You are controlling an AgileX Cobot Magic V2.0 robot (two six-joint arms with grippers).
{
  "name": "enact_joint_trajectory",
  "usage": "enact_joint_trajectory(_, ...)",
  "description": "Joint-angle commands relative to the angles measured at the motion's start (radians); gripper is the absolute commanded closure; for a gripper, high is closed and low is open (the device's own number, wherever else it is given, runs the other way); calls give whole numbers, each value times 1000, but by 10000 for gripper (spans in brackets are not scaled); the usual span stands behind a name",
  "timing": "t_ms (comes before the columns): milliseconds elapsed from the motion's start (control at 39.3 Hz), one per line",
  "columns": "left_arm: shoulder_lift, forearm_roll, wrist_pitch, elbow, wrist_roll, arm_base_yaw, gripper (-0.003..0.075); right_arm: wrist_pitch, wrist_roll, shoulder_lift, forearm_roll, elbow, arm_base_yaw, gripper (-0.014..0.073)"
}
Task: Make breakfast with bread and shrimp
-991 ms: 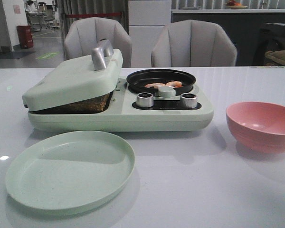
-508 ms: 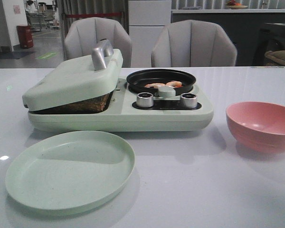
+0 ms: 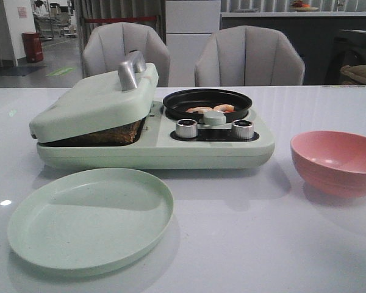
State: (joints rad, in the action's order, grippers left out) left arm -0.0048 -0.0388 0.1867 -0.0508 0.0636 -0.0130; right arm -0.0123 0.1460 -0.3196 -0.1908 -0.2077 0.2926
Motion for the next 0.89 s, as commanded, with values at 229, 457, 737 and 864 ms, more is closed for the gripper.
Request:
enact_joint_trajectory(229,-17,1,-216,77,17,1,606,71,4,-4,5,-28,2,445)
enact_joint_trajectory(457,-18,-5,-217,77,87,-58,606,71,4,-4,5,-28,2,445)
enact_joint_trajectory(737,-18,-10,-217,77,87,-87,606,71,4,-4,5,-28,2,445)
enact_joint_trajectory(864,-18,-10,-217,77,87,-85,606,71,4,-4,5,-28,2,445)
